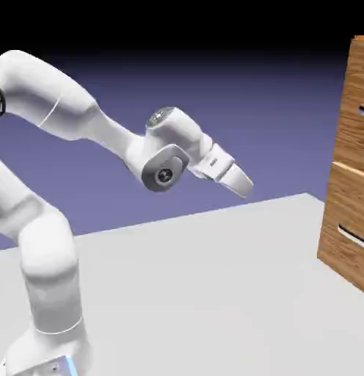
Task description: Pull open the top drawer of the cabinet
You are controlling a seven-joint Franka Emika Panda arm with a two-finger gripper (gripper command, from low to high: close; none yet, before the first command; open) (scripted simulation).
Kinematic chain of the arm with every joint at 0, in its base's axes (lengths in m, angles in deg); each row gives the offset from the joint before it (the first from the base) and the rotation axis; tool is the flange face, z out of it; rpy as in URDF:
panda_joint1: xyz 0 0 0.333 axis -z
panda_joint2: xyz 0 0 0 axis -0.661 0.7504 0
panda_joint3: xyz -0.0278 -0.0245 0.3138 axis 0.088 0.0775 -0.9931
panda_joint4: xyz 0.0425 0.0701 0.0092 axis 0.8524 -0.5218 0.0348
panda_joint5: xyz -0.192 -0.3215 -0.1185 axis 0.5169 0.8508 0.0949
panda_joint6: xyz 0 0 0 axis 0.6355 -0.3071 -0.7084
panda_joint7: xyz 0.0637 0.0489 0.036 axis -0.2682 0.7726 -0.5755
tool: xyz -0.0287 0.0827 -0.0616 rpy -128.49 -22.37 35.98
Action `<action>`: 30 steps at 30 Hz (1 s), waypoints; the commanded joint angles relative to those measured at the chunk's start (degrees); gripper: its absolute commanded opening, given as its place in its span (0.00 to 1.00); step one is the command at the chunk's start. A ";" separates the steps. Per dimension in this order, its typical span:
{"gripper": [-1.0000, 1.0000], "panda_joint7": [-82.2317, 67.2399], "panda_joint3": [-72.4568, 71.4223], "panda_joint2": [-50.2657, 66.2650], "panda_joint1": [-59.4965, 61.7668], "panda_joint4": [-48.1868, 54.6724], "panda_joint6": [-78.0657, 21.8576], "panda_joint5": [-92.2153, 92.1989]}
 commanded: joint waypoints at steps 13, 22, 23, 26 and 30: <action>0.50 -32.40 16.36 -4.81 -20.91 14.17 -2.44 25.30; 0.50 -54.82 27.68 -8.14 -35.38 23.98 -4.12 42.81; 0.50 -57.31 28.94 -8.50 -36.99 25.07 -4.31 44.75; 0.50 -64.79 32.72 -9.61 -41.81 28.34 -4.87 50.59; 0.50 -74.76 37.75 -11.09 -48.24 32.70 -5.62 58.37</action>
